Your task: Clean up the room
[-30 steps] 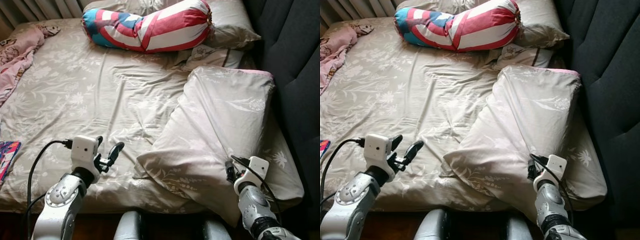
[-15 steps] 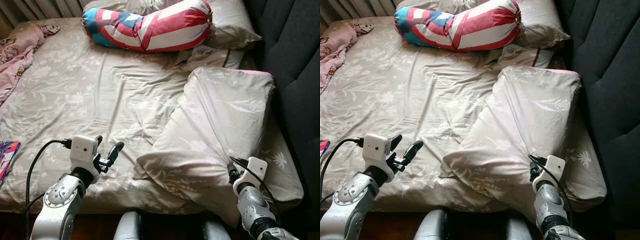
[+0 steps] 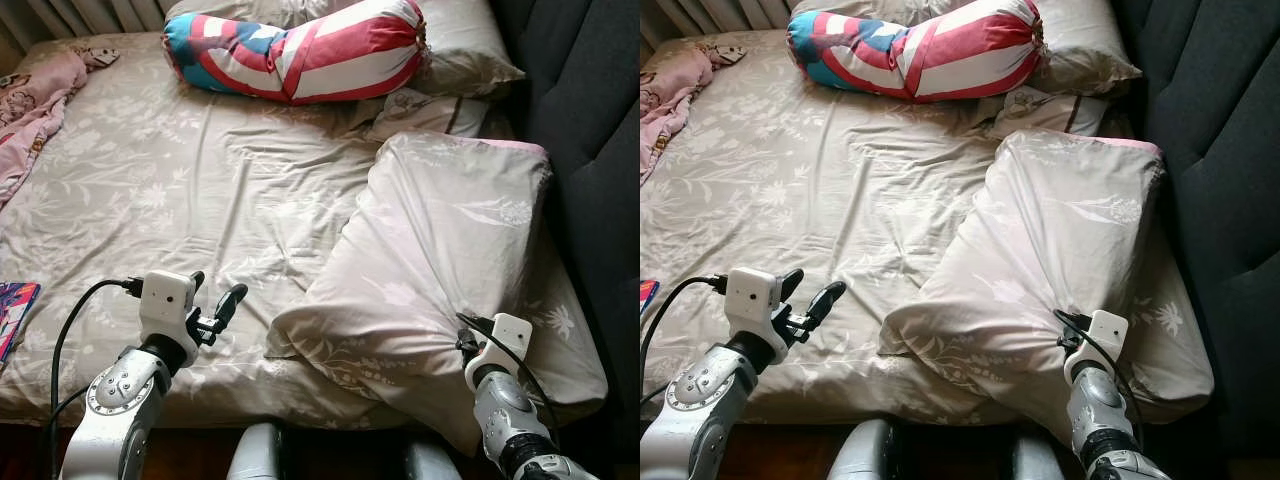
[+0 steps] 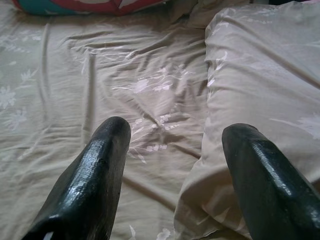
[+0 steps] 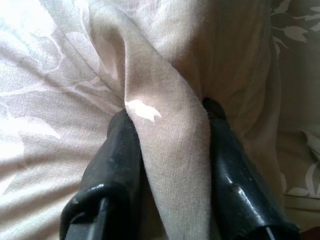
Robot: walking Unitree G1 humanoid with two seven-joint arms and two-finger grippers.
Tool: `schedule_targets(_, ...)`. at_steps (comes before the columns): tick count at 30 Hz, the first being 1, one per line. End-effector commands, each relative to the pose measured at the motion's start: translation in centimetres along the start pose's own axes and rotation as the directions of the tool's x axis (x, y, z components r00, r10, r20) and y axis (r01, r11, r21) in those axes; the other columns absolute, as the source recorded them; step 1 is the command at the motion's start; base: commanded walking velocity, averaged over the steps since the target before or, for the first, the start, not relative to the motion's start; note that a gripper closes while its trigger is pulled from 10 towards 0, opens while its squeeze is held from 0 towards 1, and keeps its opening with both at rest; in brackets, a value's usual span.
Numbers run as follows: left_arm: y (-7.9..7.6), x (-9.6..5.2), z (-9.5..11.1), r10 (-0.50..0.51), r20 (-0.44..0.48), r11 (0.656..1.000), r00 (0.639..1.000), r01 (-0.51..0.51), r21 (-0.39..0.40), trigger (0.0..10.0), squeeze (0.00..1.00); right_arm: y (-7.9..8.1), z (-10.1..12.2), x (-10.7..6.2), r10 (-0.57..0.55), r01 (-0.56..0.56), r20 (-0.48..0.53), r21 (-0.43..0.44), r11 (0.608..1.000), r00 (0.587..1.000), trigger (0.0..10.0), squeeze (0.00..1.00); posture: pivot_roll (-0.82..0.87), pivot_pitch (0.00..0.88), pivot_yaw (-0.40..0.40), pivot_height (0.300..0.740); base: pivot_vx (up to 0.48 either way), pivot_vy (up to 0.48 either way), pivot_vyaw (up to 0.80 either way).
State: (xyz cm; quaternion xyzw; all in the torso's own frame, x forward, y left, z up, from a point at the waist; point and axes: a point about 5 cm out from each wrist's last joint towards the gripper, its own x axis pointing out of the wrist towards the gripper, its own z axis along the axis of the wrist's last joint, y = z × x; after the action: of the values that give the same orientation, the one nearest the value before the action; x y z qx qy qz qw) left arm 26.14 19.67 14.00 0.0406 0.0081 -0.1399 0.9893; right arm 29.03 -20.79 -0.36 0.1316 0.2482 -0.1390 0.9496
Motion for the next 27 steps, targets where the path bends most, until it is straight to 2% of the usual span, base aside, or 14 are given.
schedule_targets(1, 0.7, -0.2, -0.3, 0.018, -0.014, 1.000, 1.000, -0.018, 0.001, 10.0, 0.00, -0.4, -4.5, -1.2, -0.019, 0.019, -0.181, -0.001, 1.000, 0.983, 0.0, 0.00, 0.15, 0.227, 0.087, 0.660, 0.000, 0.000, 0.00)
schedule_targets(10, 0.6, 0.2, -0.4, 0.011, -0.011, 1.000, 1.000, -0.011, 0.000, 10.0, 0.00, -1.0, -4.6, -1.3, -0.045, 0.046, -0.179, 0.001, 0.999, 0.983, 0.0, 0.00, 0.14, 0.212, 0.084, 0.660, 0.000, 0.000, 0.00)
schedule_targets(16, 1.5, 0.5, -0.3, 0.020, -0.010, 1.000, 1.000, -0.020, 0.017, 10.0, 0.00, -1.6, -4.5, -1.3, -0.079, 0.080, -0.176, -0.003, 0.997, 0.981, 0.0, 0.00, 0.13, 0.186, 0.086, 0.660, 0.000, 0.000, 0.00)
schedule_targets(27, 1.4, 1.9, -0.5, 0.017, 0.008, 1.000, 1.000, -0.017, 0.009, 10.0, 0.00, -2.9, -3.0, -1.0, -0.140, 0.141, -0.132, 0.002, 0.990, 0.981, 0.0, 0.00, 0.09, 0.117, 0.082, 0.660, 0.000, 0.000, 0.00)
